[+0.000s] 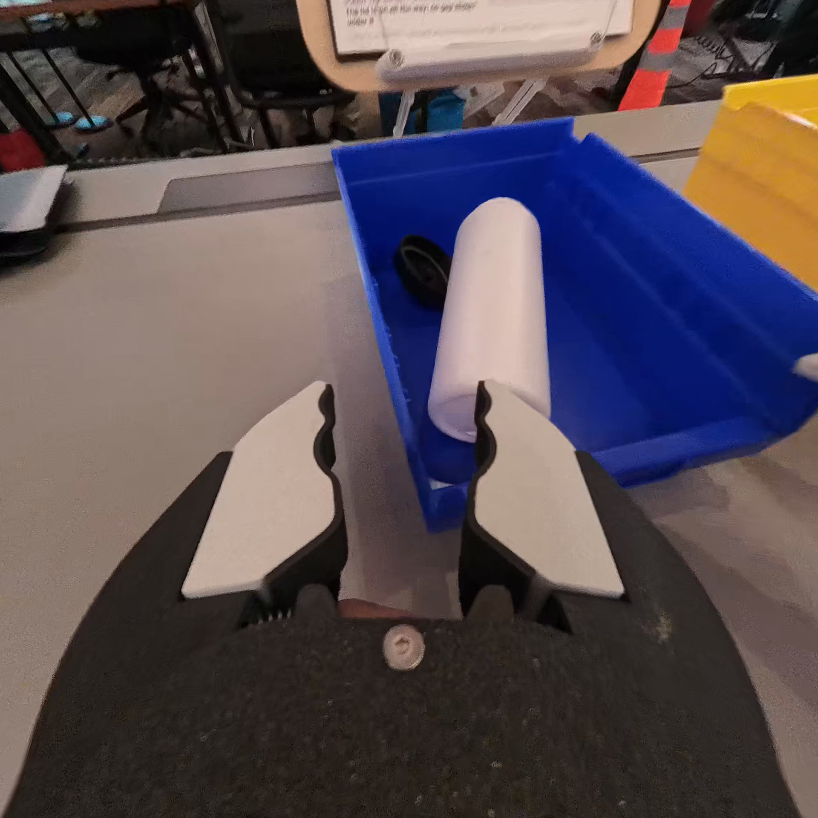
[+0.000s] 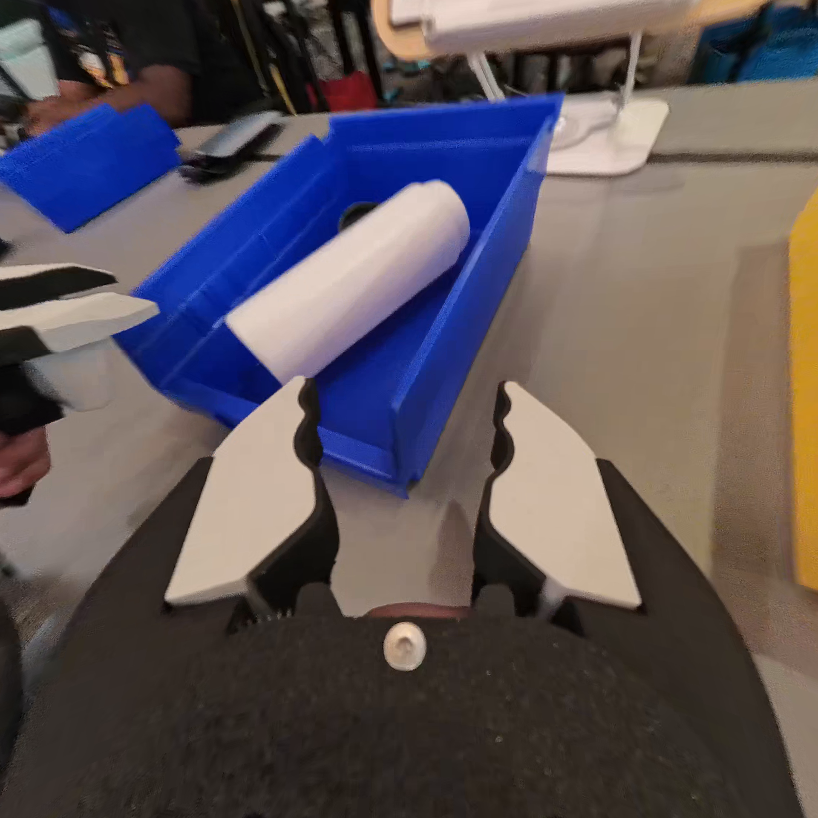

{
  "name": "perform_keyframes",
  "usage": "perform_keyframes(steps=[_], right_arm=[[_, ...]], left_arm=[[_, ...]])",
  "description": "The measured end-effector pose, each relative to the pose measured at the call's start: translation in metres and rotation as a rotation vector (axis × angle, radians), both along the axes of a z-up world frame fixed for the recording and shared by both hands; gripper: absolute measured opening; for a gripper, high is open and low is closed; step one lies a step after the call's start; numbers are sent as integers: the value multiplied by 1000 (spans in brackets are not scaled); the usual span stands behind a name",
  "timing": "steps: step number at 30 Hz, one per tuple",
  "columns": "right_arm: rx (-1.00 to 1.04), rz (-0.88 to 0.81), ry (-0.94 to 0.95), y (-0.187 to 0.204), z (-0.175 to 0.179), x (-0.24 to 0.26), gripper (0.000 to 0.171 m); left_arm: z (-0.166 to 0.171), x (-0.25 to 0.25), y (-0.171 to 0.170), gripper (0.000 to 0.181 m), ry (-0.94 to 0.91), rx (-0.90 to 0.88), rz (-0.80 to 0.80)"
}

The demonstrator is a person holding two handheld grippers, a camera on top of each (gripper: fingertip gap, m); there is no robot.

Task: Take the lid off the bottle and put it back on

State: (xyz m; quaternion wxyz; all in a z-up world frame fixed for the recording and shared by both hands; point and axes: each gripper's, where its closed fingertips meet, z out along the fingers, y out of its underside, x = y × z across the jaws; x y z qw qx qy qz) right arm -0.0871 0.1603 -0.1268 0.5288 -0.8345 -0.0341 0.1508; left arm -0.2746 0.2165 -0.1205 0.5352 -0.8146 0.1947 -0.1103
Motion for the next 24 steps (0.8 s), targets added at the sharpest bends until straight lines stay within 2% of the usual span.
perform_keyframes(steps=[3,4,5,6,7,11,16,20,24], right_arm=[[-48,-160,-156,20,-31,-1,69],[-80,-199,-200,25,-39,1,66],[-93,-193,-186,27,-41,-4,54],[-99,-218,-152,28,-40,-5,24],[-124,-247,-126,28,-39,-3,9],[-89,-285,-187,37,-28,-23,5],[-7,-210,-221,69,-7,-109,5],[-22,-157,-254,88,-13,-184,6],[-68,-144,-254,102,-32,-228,8]], left_arm=[[-30,6,11,48,-17,-110,-31],[-37,10,13,25,-26,-149,-55],[-36,12,17,11,-63,-166,-61],[-37,9,21,10,-52,-178,-43],[-35,3,25,6,-16,-168,-19],[-20,-27,37,4,-1,-113,26],[1,-119,59,4,4,-77,88],[-7,-191,76,4,7,-84,107],[-28,-229,93,4,-1,-126,124]])
